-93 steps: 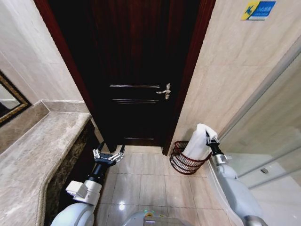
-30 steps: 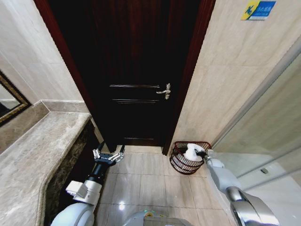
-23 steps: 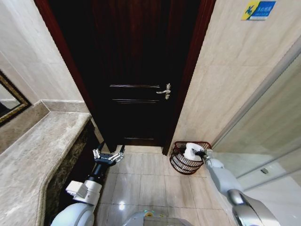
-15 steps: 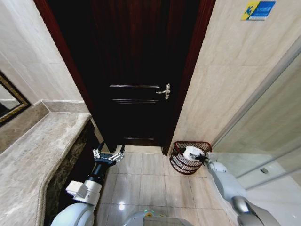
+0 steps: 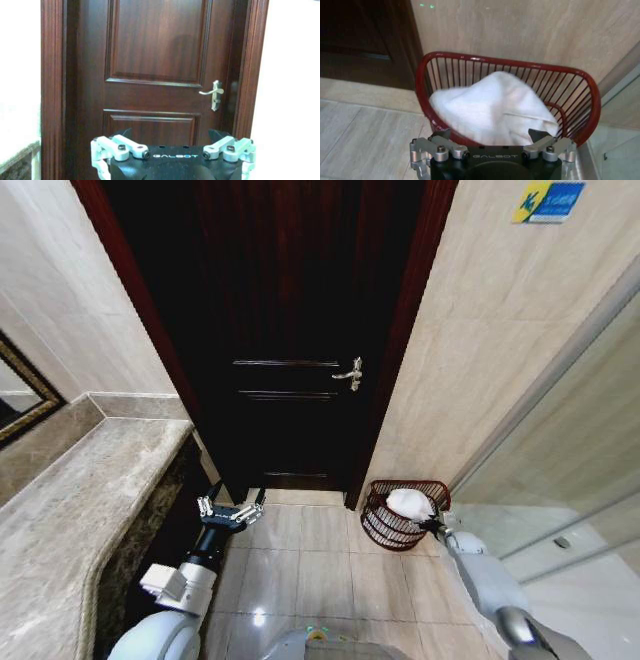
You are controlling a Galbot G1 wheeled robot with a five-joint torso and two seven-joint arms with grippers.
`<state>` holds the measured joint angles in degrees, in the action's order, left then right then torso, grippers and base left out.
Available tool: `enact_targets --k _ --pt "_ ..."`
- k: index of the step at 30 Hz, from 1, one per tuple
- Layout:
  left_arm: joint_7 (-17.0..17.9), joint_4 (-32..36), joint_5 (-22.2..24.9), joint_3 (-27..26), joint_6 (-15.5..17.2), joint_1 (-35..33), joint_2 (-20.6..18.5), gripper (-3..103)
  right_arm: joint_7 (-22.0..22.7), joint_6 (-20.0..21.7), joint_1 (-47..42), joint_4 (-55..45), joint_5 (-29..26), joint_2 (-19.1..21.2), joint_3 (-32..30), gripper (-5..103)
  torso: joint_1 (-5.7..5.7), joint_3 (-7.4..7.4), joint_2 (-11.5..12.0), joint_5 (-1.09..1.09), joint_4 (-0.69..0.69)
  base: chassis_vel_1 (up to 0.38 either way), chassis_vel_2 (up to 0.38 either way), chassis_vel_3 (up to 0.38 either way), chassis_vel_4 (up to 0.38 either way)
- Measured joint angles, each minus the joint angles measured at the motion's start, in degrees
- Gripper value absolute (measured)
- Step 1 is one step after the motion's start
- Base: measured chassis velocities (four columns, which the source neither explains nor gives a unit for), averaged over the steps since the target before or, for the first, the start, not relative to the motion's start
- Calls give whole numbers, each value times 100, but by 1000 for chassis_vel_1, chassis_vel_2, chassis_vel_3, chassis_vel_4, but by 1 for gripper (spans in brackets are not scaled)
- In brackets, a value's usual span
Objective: Discard the used towel into the hamper.
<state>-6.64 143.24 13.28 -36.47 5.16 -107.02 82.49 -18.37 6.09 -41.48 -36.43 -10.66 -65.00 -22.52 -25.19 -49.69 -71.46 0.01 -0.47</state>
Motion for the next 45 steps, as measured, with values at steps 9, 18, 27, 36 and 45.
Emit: enact_targets --k 9,18,27,36,45 --pt "0 0 0 0 0 0 0 99 41 -160 -142 -207 -290 48 27 100 0 0 0 0 -1 0 0 0 0" --pt "0 0 0 0 0 0 0 99 366 -524 -313 -351 -629 15 41 100 0 0 0 -1 -1 0 0 0 0" --pt "0 0 0 0 0 0 0 99 576 -1343 -253 -43 -655 -98 -26 100 0 0 0 -2 0 0 0 0 0" --pt "0 0 0 0 0 0 0 99 786 -1905 -254 233 -715 -211 -237 100 0 0 0 0 -1 0 0 0 0" --pt "0 0 0 0 0 0 0 99 934 -2105 -1112 -1115 -1179 -176 -508 100 0 0 0 0 -1 0 0 0 0"
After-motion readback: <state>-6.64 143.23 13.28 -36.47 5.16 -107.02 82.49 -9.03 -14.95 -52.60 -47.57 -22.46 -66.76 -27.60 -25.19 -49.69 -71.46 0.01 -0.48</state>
